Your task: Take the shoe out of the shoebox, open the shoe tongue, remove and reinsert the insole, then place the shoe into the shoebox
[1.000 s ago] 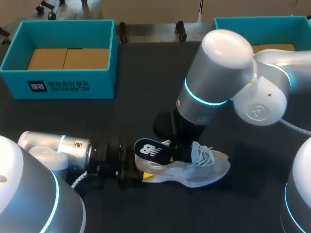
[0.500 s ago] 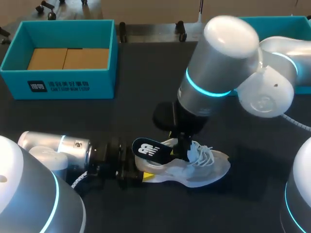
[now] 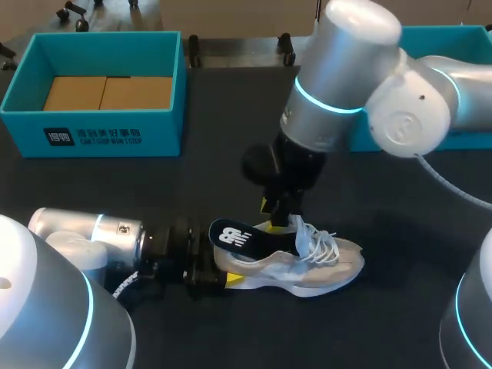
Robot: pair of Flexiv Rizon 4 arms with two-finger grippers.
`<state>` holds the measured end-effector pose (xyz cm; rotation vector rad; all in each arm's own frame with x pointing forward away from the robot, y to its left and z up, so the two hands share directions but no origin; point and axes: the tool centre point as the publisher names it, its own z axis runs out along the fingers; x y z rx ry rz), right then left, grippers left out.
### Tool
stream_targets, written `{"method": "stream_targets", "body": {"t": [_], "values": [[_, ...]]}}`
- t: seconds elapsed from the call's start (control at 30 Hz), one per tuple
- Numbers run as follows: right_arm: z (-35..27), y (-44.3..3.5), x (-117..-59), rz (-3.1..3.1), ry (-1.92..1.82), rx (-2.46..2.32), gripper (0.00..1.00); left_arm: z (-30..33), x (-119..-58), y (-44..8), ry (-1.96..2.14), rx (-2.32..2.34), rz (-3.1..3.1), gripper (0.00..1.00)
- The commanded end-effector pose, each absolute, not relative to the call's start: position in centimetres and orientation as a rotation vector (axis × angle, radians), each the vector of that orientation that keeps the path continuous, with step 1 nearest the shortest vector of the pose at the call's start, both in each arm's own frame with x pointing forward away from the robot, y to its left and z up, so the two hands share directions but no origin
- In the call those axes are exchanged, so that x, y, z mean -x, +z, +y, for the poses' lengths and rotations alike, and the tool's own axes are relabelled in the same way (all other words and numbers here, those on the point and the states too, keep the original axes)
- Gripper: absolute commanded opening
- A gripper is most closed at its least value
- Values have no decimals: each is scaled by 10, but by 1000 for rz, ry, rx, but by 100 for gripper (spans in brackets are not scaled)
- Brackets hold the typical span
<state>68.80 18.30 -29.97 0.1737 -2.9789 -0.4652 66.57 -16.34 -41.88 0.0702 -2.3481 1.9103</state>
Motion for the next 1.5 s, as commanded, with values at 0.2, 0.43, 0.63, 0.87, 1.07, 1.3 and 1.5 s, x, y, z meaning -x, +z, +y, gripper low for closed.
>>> {"method": "stream_targets", "body": {"t": [0.2,0.43,0.63,0.87,1.07,1.3,1.5], "values": [[199,-312,-690,-2930,-445,-185,41,-164,-666,-419,1909,-70,-2349,0],[203,-320,-697,-2897,-457,-201,39,-164,-666,-419,1909,-70,-2349,0],[205,-327,-700,-2858,-481,-212,31,-164,-666,-419,1909,-70,-2349,0],[205,-331,-699,-2827,-493,-205,0,-164,-666,-419,1909,-70,-2349,0],[202,-325,-698,-2814,-489,-200,0,-164,-666,-419,1909,-70,-2349,0],[194,-301,-695,-2845,-503,-208,0,-164,-666,-419,1909,-70,-2349,0],[195,-297,-693,-2838,-517,-222,0,-164,-666,-419,1909,-70,-2349,0]]}}
